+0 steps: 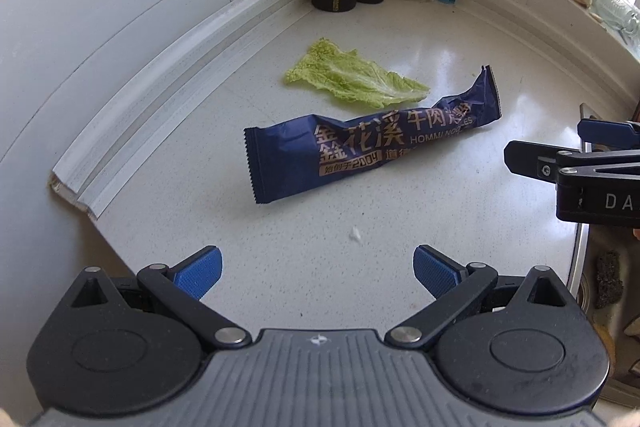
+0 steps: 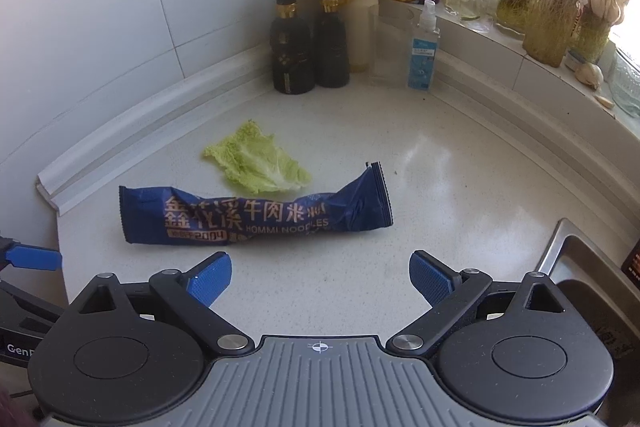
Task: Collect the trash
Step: 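Grasp the blue noodle wrapper with the left tool while the right tool grasps the cabbage leaf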
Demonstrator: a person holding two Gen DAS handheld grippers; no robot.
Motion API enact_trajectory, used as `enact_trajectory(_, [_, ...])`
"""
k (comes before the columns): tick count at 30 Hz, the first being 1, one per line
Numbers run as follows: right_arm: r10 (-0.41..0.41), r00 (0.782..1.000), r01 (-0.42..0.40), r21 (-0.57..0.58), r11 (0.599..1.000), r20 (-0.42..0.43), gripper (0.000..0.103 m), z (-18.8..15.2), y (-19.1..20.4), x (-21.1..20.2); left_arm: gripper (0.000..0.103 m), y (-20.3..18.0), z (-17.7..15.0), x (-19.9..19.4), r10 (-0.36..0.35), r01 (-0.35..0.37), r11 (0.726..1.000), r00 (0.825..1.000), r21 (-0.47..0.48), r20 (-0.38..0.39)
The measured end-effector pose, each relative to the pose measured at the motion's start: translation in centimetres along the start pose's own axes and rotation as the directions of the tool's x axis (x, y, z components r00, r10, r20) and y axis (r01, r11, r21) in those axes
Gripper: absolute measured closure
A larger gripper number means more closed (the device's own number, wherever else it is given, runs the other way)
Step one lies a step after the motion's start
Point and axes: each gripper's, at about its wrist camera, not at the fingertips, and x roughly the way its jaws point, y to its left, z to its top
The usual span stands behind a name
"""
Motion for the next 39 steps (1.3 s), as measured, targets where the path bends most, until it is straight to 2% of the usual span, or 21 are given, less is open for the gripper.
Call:
enact_trajectory(5, [0.033, 0.999, -0.033, -0.037, 0.999, 0.006, 0.006, 1.7, -0.2, 1.5, 0.001, -0.9, 1.5, 0.8, -0.045, 0.043, 0.997, 0.998, 0.064, 0.040])
enact_trajectory(10, [0.160, 0.985, -0.153, -0.105, 0.983, 0.062, 0.006, 3.8, -0.2, 2.7, 0.001, -1.3, 2.9, 1.5, -0.095, 0.075, 0.983, 0.990, 0.169, 0.109])
enact_trajectory(13, [0.213, 0.975, -0.204, -0.138, 0.969, 0.061, 0.006, 5.1, -0.2, 4.1, 0.001, -1.1, 3.5, 2.1, -0.138, 0.103, 0.968, 0.980, 0.228, 0.142])
enact_trajectory(15, [0.239, 0.970, -0.229, -0.159, 0.960, 0.051, 0.006, 5.9, -0.3, 5.1, 0.004, -1.0, 4.0, 2.7, -0.168, 0.125, 0.956, 0.975, 0.266, 0.145])
enact_trajectory(18, [0.282, 0.959, -0.273, -0.190, 0.943, 0.023, 0.006, 6.7, -0.2, 6.9, 0.007, -0.3, 4.7, 3.8, -0.245, 0.201, 0.934, 0.962, 0.295, 0.120])
enact_trajectory(21, [0.311, 0.950, -0.306, -0.221, 0.926, -0.014, 0.006, 7.2, -0.1, 9.0, 0.019, 0.2, 5.3, 5.1, -0.276, 0.239, 0.918, 0.958, 0.315, 0.078])
enact_trajectory(25, [0.306, 0.949, -0.316, -0.253, 0.914, -0.077, 0.006, 7.4, 0.4, 12.0, 0.030, 0.4, 5.5, 6.3, -0.296, 0.263, 0.896, 0.954, 0.358, 0.039])
enact_trajectory(28, [0.299, 0.947, -0.319, -0.247, 0.915, -0.113, 0.006, 7.6, 0.6, 13.8, 0.032, 0.4, 5.5, 7.0, -0.322, 0.289, 0.878, 0.947, 0.381, 0.022])
enact_trajectory(32, [0.286, 0.950, -0.310, -0.246, 0.918, -0.129, 0.007, 8.1, 1.0, 15.2, 0.032, 0.4, 5.6, 7.5, -0.306, 0.268, 0.880, 0.951, 0.393, 0.036])
enact_trajectory(35, [0.276, 0.952, -0.302, -0.252, 0.920, -0.134, 0.008, 8.4, 1.1, 15.7, 0.025, 0.7, 5.6, 7.8, -0.318, 0.278, 0.877, 0.947, 0.393, 0.040])
enact_trajectory(38, [0.260, 0.956, -0.288, -0.271, 0.918, -0.137, 0.014, 8.5, 1.4, 16.1, 0.024, 0.6, 5.7, 8.5, -0.317, 0.281, 0.864, 0.948, 0.418, 0.018])
enact_trajectory(39, [0.250, 0.958, -0.280, -0.278, 0.919, -0.138, 0.026, 8.5, 1.5, 16.2, 0.024, 0.6, 5.6, 8.7, -0.317, 0.284, 0.860, 0.949, 0.424, 0.006])
